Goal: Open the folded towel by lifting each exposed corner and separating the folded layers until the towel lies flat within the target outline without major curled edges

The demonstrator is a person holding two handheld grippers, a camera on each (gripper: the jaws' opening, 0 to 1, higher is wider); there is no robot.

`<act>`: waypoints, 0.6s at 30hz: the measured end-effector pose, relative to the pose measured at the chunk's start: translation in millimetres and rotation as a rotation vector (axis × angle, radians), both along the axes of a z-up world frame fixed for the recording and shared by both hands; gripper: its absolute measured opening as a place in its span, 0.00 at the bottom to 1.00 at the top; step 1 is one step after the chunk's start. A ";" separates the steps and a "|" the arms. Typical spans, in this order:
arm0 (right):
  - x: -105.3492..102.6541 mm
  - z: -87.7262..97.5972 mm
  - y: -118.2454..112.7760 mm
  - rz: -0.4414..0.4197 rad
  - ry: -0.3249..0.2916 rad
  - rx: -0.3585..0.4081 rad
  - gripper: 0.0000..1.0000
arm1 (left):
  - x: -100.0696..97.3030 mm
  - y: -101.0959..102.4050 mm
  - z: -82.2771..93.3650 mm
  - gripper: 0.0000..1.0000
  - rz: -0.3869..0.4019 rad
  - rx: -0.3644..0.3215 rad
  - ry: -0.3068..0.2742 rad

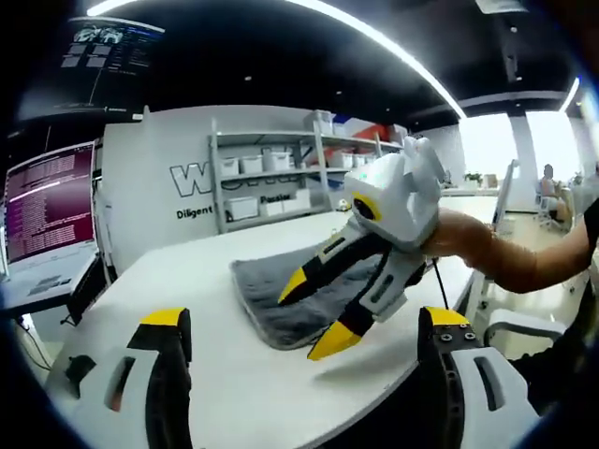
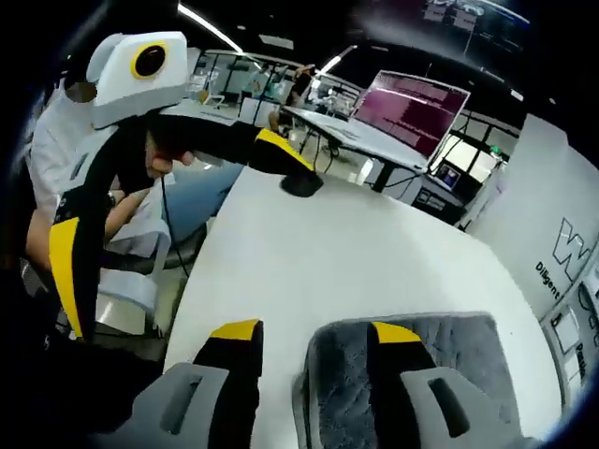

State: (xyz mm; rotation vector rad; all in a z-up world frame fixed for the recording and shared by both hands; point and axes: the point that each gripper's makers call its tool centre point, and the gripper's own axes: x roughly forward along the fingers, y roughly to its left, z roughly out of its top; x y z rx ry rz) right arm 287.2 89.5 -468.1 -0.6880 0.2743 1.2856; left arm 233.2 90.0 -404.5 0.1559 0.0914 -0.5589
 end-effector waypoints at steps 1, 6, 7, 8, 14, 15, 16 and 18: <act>1.1 -3.0 1.0 0.002 0.010 -0.004 0.34 | -0.4 0.9 1.0 0.99 0.000 -0.004 -0.002; 9.0 -23.3 0.6 -0.021 0.064 -0.069 0.30 | -0.2 3.7 2.8 0.99 0.012 -0.010 -0.009; 11.2 -26.1 0.8 -0.027 0.072 -0.072 0.27 | -0.6 3.5 2.4 0.99 0.010 -0.009 -0.007; 12.1 -25.4 2.0 -0.041 0.106 -0.047 0.25 | -0.9 3.4 2.3 0.99 0.008 -0.009 -0.006; 15.1 -29.3 0.4 -0.084 0.203 -0.017 0.12 | -3.2 4.4 2.8 0.99 0.007 -0.009 -0.006; 16.2 -28.9 -0.3 -0.089 0.203 -0.013 0.09 | -2.8 5.6 3.0 0.99 0.011 -0.009 -0.005; 16.0 -29.5 -1.2 -0.093 0.209 -0.013 0.08 | -2.6 6.3 3.2 0.99 0.013 -0.010 -0.005; 13.5 -29.7 -0.5 -0.093 0.221 -0.007 0.07 | -2.5 7.1 3.8 0.98 0.014 -0.013 -0.006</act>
